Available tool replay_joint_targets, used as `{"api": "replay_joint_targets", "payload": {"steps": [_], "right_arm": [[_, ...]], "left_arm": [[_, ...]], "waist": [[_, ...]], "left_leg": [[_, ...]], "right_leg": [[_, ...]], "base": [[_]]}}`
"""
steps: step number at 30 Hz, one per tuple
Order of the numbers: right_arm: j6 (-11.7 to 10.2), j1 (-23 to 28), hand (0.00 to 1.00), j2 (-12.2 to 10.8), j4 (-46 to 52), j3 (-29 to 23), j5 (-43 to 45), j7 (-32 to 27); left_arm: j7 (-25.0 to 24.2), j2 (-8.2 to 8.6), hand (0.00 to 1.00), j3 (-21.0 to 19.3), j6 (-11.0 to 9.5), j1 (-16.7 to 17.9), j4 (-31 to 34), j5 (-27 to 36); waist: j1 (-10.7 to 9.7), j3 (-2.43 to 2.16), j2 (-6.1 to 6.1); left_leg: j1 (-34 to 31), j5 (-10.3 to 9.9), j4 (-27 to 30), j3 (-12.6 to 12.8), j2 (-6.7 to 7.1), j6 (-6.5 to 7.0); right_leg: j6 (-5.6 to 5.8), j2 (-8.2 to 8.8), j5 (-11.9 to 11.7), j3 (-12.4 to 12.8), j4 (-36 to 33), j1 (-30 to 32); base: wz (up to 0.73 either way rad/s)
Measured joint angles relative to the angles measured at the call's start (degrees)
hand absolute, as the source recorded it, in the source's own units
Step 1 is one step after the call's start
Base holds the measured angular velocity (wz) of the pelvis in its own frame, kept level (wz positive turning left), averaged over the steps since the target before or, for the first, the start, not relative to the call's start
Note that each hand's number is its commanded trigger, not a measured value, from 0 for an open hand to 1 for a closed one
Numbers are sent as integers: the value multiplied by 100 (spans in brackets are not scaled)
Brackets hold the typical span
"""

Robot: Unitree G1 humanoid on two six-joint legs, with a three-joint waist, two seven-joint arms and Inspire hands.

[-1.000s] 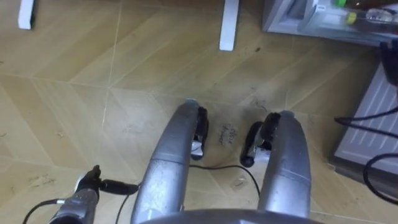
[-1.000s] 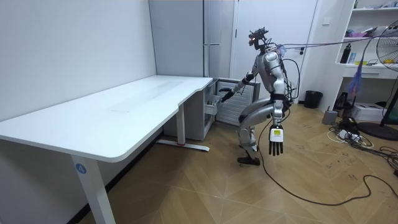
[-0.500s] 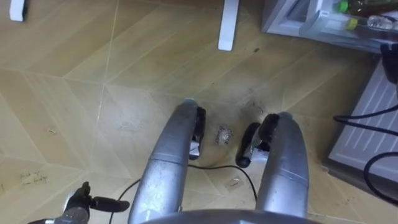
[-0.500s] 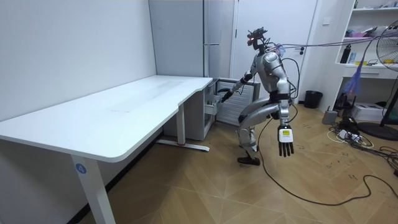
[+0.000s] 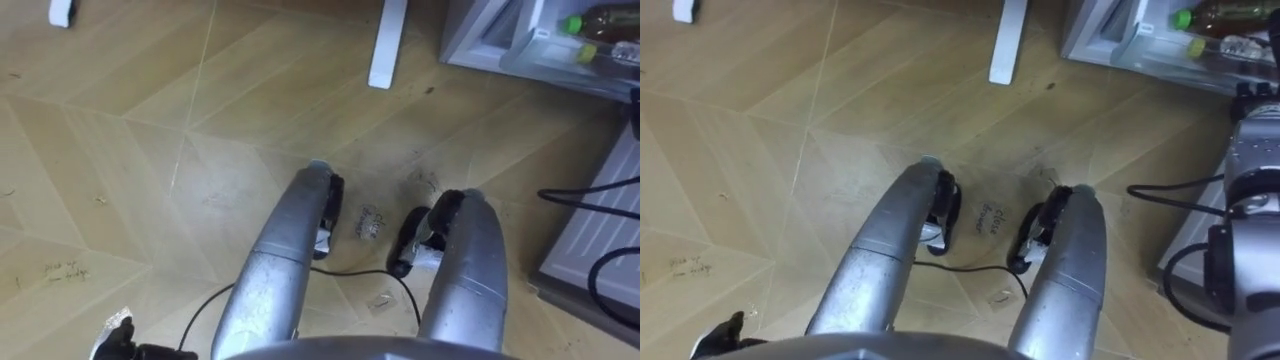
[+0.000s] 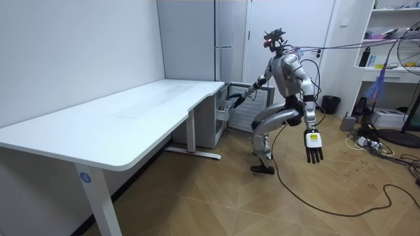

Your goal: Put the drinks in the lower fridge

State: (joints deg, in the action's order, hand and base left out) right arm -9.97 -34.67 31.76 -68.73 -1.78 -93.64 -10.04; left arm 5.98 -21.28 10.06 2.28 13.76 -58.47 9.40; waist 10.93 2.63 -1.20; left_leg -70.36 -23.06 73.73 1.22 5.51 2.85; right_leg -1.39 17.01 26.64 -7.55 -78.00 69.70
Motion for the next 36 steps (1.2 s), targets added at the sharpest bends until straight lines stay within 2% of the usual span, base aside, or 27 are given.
{"api": "replay_joint_targets", "payload": {"steps": [3, 7, 11, 15, 17, 23, 31, 36], "right_arm": [[-87, 0, 0, 19, 98, -3, -120, -138], [-210, 0, 0, 16, 539, 57, -253, -637], [-321, 0, 0, 8, 891, 67, -277, -986], [-394, 0, 0, 7, 1079, 60, -277, -1201], [-429, -1, 0, -4, 1174, 64, -275, -1242], [-427, -1, 0, -13, 1525, 67, -277, -1445], [-444, -3, 0, -21, 1621, 185, -278, -1505], [-501, -2, 0, -21, 1758, 289, -291, -1505]], "left_arm": [[7, -14, 0, -2, -7, 160, 174, -4], [10, -14, 0, -6, -16, 241, 292, -24], [2, -13, 0, -6, -46, 289, 345, -53], [-19, -13, 0, -5, -35, 411, 404, -55], [-55, -12, 0, 28, -23, 468, 436, -53], [-148, -28, 0, 30, -37, 527, 684, -54], [-271, -63, 0, 30, -51, 671, 1035, -59], [-279, -67, 0, 30, -33, 937, 1289, -59]], "waist": [[52, -22, 40], [73, -24, 54], [209, -28, 60], [212, -31, 65], [219, -32, 74], [220, -44, 94], [225, -52, 107], [231, -55, 117]], "left_leg": [[9, 7, -1, 0, -4, -12], [24, 30, 3, 7, -26, -57], [57, 41, 3, -4, -99, -161], [63, 62, 11, -41, -113, -216], [108, 45, 24, -57, -128, -257], [154, -9, 27, -120, -192, -354], [180, -41, 26, -201, -195, -419], [184, -45, 22, -212, -202, -432]], "right_leg": [[-2, 0, 1, 7, -13, 6], [-26, -43, 14, 41, -64, 38], [-104, -54, 55, -6, -96, 25], [-193, -46, 98, -54, -159, 8], [-267, -33, 131, -102, -193, -49], [-390, -44, 195, -228, -192, -130], [-487, -24, 249, -355, -191, -215], [-506, -24, 261, -371, -191, -218]], "base": [[-1], [-2], [-8], [10], [8], [0], [3], [0]]}}
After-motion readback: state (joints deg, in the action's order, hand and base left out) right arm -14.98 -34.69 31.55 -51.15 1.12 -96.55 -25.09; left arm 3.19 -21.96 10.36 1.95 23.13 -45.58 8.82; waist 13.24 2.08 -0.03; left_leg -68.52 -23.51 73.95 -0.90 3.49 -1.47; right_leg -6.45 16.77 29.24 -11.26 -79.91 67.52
